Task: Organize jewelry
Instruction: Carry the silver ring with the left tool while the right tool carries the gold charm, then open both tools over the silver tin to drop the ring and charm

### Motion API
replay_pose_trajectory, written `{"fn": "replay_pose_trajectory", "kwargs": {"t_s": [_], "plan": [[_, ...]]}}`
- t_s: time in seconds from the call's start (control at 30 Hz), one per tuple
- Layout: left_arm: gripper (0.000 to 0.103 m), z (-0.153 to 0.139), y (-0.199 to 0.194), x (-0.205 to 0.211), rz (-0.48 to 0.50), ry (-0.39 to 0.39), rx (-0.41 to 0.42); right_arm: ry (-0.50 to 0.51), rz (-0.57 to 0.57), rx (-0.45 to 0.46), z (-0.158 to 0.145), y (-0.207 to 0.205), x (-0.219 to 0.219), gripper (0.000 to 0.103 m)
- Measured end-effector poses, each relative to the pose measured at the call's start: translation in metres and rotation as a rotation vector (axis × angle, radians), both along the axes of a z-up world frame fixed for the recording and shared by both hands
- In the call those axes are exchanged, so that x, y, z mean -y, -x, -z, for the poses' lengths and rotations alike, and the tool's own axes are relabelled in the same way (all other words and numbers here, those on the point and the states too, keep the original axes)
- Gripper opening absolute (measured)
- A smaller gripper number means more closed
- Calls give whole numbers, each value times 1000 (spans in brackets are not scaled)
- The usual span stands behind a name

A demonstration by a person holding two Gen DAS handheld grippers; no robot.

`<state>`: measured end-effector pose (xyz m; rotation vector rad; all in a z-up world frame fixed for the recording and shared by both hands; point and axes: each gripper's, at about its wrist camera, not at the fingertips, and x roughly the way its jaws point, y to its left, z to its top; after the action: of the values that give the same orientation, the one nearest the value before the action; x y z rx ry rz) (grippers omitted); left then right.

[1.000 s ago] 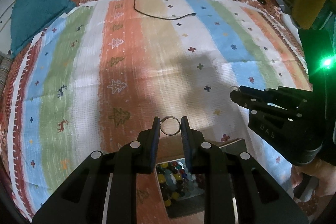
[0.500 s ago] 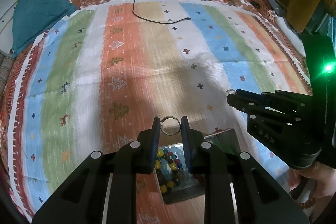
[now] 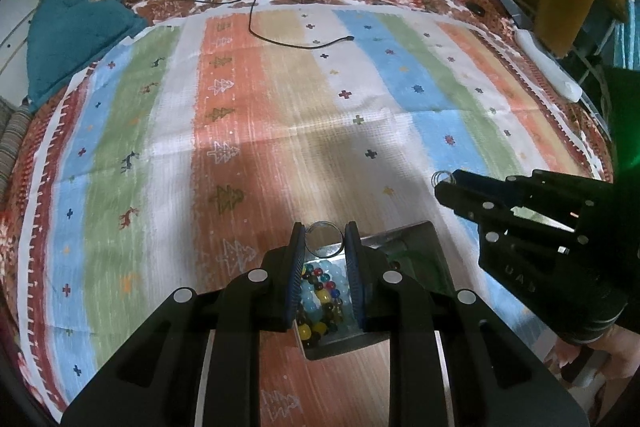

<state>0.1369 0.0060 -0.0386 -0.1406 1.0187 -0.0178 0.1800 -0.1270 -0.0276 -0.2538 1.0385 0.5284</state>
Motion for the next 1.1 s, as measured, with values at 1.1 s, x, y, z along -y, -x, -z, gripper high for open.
{"fn": "replay_pose_trajectory", "kwargs": {"t_s": [1.1], "plan": [[20,-13,37,4,3,36,68,-27,-76,-31,0,44,2,16]]}}
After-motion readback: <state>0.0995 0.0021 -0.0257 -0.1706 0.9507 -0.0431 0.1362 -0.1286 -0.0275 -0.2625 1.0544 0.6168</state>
